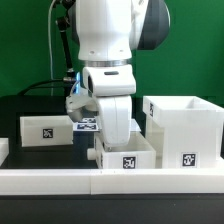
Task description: Assemble drawer
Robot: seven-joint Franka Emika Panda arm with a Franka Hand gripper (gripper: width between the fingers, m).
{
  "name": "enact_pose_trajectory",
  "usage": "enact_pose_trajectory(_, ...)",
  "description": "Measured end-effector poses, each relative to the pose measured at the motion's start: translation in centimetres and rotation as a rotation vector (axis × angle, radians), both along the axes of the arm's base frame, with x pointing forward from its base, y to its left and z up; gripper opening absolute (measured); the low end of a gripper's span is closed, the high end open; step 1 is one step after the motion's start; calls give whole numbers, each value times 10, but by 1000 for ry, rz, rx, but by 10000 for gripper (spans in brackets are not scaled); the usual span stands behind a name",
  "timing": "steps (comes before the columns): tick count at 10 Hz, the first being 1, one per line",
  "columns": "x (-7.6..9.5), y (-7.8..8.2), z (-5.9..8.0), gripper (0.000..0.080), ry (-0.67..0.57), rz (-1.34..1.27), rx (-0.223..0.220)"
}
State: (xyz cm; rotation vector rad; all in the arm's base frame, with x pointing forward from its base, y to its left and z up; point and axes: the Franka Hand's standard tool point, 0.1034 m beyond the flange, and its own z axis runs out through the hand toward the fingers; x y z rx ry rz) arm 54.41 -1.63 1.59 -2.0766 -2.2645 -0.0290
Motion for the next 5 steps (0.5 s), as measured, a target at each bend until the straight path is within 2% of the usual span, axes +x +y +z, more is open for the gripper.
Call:
enact_pose_trajectory(3, 2, 11, -3, 41, 5, 11, 5)
enact_pose_trajectory(5, 1, 11, -3, 41, 8, 11, 5)
